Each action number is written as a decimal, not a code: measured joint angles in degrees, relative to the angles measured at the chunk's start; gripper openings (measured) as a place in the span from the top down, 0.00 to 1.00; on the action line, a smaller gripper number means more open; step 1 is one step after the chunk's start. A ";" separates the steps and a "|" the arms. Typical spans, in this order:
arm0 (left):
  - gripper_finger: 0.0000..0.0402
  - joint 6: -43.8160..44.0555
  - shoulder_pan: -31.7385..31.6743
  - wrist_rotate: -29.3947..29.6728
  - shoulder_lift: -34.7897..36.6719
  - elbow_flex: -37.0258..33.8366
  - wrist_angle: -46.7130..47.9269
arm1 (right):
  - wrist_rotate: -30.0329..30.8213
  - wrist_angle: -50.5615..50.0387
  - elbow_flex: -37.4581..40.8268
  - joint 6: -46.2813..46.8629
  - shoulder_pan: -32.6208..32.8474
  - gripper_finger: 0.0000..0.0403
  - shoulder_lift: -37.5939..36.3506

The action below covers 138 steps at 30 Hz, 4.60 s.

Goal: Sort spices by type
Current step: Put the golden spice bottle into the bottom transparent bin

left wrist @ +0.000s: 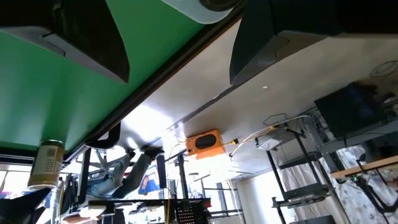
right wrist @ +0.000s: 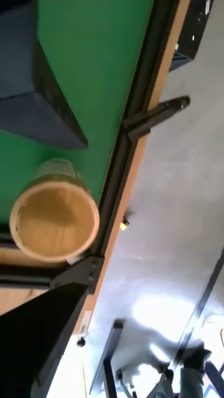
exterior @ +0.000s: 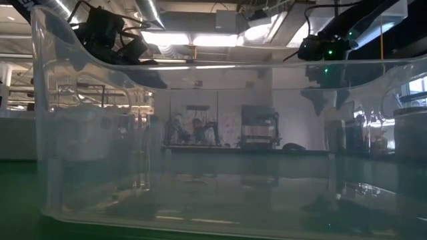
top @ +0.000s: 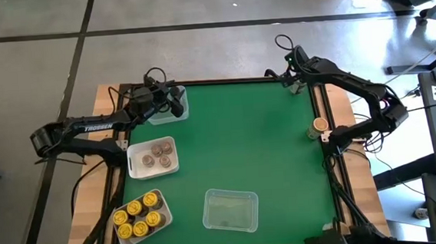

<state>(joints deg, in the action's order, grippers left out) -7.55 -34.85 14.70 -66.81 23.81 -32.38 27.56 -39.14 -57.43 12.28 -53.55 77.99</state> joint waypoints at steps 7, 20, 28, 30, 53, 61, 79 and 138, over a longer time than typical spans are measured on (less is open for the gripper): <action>0.31 0.00 0.00 -0.02 0.00 0.00 0.00 | -3.15 0.11 0.02 -0.71 -0.10 0.02 1.86; 0.31 0.11 0.00 -0.01 0.00 0.02 -0.02 | -0.02 -0.74 0.00 1.86 0.49 0.06 1.84; 0.31 0.07 0.00 0.00 -1.09 0.02 -0.15 | 1.45 -0.03 1.43 5.89 0.54 0.06 4.07; 0.31 0.06 0.00 0.00 -1.65 0.02 -0.48 | 1.61 0.03 1.93 6.68 0.54 0.06 5.01; 0.31 -0.33 0.00 0.00 -2.38 0.02 -1.62 | 1.29 0.84 1.92 5.69 0.71 0.06 7.29; 0.31 -0.31 0.00 0.00 -2.38 0.02 -1.64 | -0.86 3.14 1.84 4.17 2.62 0.06 7.28; 0.31 -0.37 -0.09 0.00 -2.36 0.02 -1.42 | 1.40 -10.61 -2.79 9.38 3.29 0.06 7.48; 0.31 4.52 2.99 -13.98 -2.34 0.04 3.39 | -16.50 9.99 2.05 -2.04 25.19 0.30 10.69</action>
<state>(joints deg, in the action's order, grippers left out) -3.03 -31.86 0.72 -69.14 23.86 -28.99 11.06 -29.15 -55.37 10.25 -28.36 88.68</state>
